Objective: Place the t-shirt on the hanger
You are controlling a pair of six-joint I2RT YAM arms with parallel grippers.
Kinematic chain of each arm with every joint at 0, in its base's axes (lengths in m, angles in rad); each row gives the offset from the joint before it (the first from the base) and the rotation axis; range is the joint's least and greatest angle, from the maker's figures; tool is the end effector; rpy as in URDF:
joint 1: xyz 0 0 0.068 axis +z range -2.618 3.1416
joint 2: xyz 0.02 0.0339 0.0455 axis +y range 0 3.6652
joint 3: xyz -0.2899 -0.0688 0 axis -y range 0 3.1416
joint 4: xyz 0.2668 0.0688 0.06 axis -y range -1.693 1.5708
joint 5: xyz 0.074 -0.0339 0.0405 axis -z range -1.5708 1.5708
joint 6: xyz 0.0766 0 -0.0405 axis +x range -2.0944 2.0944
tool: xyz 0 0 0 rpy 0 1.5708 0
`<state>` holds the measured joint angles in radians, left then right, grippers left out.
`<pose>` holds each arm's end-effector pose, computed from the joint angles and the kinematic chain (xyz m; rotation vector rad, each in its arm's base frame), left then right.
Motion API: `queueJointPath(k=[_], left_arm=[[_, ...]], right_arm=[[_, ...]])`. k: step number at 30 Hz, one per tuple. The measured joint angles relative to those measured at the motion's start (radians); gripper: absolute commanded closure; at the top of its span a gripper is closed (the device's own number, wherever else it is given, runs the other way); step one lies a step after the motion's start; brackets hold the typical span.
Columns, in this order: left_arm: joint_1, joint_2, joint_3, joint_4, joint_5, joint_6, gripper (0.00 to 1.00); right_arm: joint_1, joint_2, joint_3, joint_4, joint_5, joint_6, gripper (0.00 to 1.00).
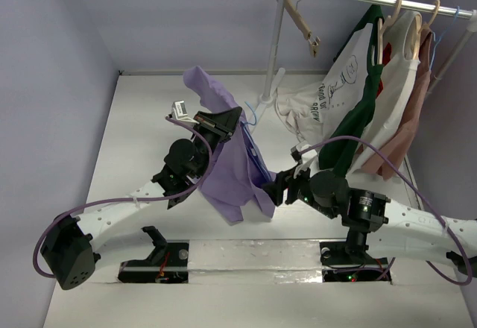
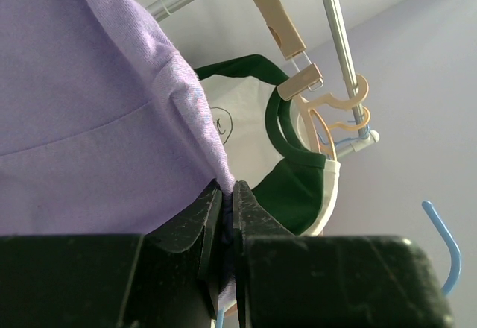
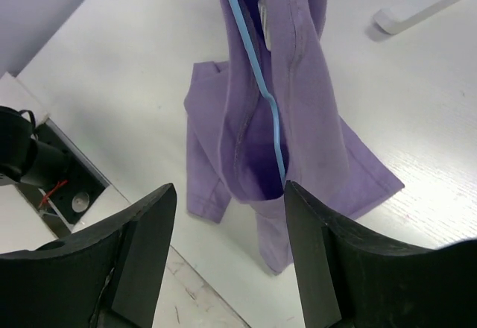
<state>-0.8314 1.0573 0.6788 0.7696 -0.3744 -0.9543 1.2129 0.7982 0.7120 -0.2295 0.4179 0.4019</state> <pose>0.2107 -0.1895 0.3786 -0.4370 1.2463 -1.3277 0.1081 0.2003 0.3132 -0.4809 1.8610 0.7171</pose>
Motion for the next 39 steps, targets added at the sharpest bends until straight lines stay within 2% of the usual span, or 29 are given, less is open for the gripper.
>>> queueJointPath(k=[5,8,13,16,18,19,23,27,28,39], left_arm=[[0.000,0.000,0.000,-0.010,0.000,0.000,1.00],[0.000,-0.002,0.000,-0.019,-0.001,0.003,1.00],[0.000,-0.014,0.000,-0.034,-0.004,0.010,1.00],[0.000,-0.021,0.000,-0.035,-0.003,0.011,1.00],[0.000,-0.021,0.001,-0.035,0.000,0.011,1.00],[0.000,-0.022,0.001,-0.037,0.001,0.011,1.00],[0.000,-0.025,0.002,-0.048,0.005,0.011,1.00],[0.000,-0.026,0.002,-0.052,0.008,0.011,1.00],[0.000,-0.026,0.002,-0.053,0.009,0.011,1.00],[0.000,-0.026,0.002,-0.054,-0.003,0.011,1.00]], right_arm=[[0.000,0.048,-0.014,-0.026,-0.018,0.011,0.32],[0.000,0.109,-0.032,-0.030,-0.033,0.016,0.22],[0.000,0.063,-0.115,-0.041,-0.030,0.021,0.13],[-0.001,0.048,-0.154,-0.021,-0.011,0.023,0.13],[-0.011,0.076,-0.172,0.015,-0.011,0.018,0.16],[-0.019,0.103,-0.177,0.034,-0.016,0.010,0.25],[-0.057,0.235,-0.186,0.153,-0.023,-0.035,0.44],[-0.067,0.266,-0.193,0.256,0.004,-0.090,0.61],[-0.067,0.265,-0.193,0.279,0.013,-0.103,0.69],[-0.067,0.161,-0.173,0.313,0.021,-0.190,0.72]])
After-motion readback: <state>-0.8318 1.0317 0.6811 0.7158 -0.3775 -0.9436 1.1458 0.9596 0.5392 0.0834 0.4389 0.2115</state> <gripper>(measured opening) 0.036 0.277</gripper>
